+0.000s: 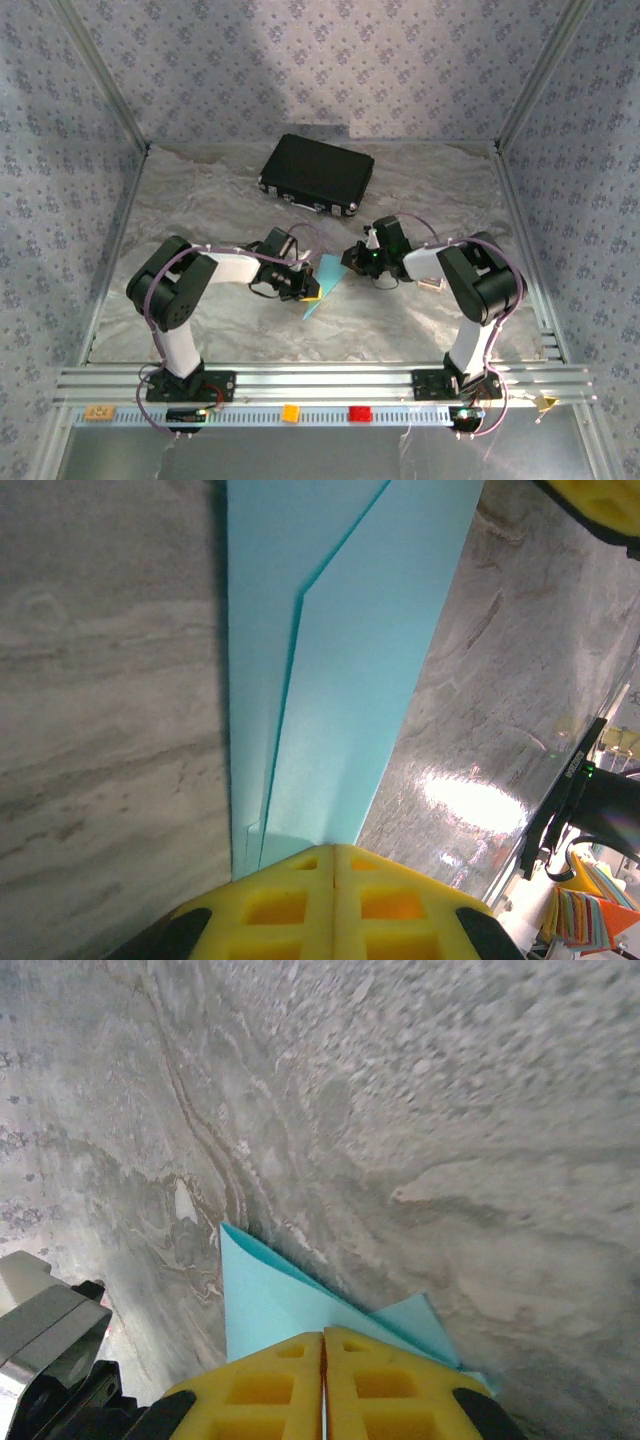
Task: Fold a paper plane with a square sheet of paper (pick it up from the middle)
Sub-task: Fold the wing for the fifth time at the center of the table.
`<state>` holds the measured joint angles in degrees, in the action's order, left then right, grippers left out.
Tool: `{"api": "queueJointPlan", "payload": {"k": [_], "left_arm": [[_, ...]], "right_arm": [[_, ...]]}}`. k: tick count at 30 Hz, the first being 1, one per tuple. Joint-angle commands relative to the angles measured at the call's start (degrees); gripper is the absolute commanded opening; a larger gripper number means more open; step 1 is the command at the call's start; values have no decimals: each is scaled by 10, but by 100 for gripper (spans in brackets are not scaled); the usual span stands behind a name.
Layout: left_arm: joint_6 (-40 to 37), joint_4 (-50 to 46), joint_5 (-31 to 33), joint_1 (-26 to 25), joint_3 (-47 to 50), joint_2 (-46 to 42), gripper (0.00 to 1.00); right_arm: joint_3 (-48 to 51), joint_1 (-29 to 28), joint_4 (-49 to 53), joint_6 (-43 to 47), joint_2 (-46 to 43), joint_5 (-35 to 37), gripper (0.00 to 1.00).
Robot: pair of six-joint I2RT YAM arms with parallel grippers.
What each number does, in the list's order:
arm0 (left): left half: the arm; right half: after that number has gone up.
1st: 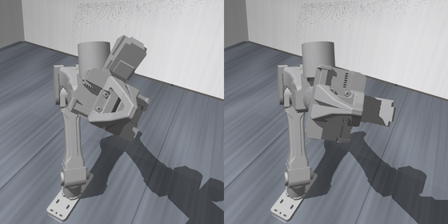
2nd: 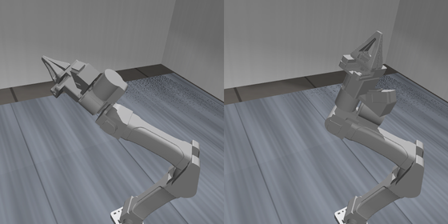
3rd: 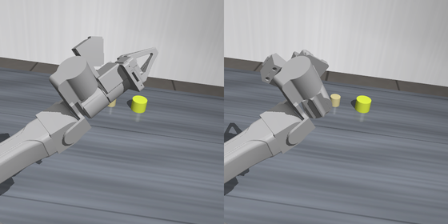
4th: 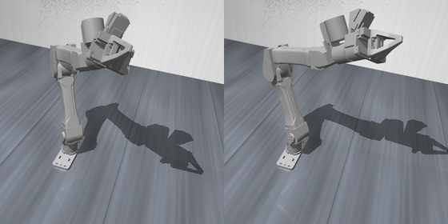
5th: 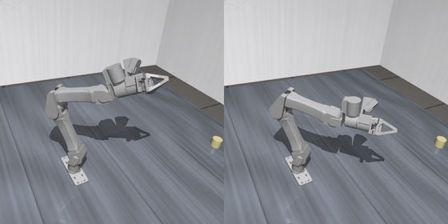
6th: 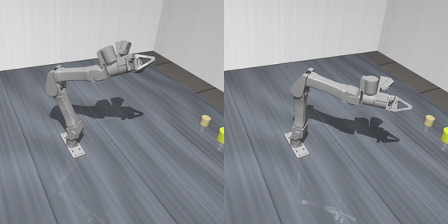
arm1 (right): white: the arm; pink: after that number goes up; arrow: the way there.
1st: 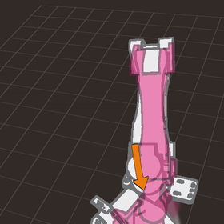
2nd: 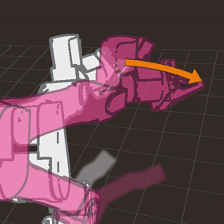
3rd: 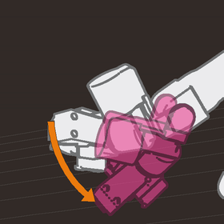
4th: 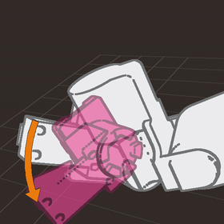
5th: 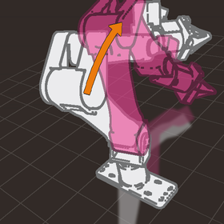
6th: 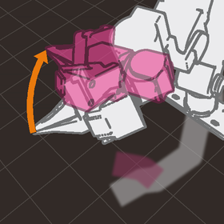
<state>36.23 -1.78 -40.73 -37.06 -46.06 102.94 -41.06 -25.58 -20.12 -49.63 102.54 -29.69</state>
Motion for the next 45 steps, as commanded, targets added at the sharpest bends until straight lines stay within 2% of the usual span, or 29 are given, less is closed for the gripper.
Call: {"api": "queueJointPlan", "payload": {"k": [1,7,12,17,21,27,31,34,37,45], "left_arm": [[-9,-62,30,-3,18,32,0],[-8,-61,29,-2,21,27,0],[-8,-59,29,-3,22,23,0],[-7,-57,29,-2,23,22,0],[-7,-56,29,-3,23,21,0],[-6,-56,28,-3,21,15,0],[-5,-56,28,-2,23,11,0],[-5,-56,27,-3,24,10,0],[-5,-56,28,-3,23,10,0],[-5,-52,28,-2,26,9,0]], "right_arm": [[16,23,18,17,-2,29,11],[7,26,67,33,-83,34,13],[4,-5,96,33,-120,35,14],[9,-76,71,9,-96,45,13],[1,-108,42,-4,-53,42,11],[19,-115,3,-28,-22,35,9],[23,-113,55,-14,-44,66,8],[26,-117,42,-10,-67,43,9],[10,-136,74,5,-85,41,9],[42,-159,58,-35,-61,64,8]]}}
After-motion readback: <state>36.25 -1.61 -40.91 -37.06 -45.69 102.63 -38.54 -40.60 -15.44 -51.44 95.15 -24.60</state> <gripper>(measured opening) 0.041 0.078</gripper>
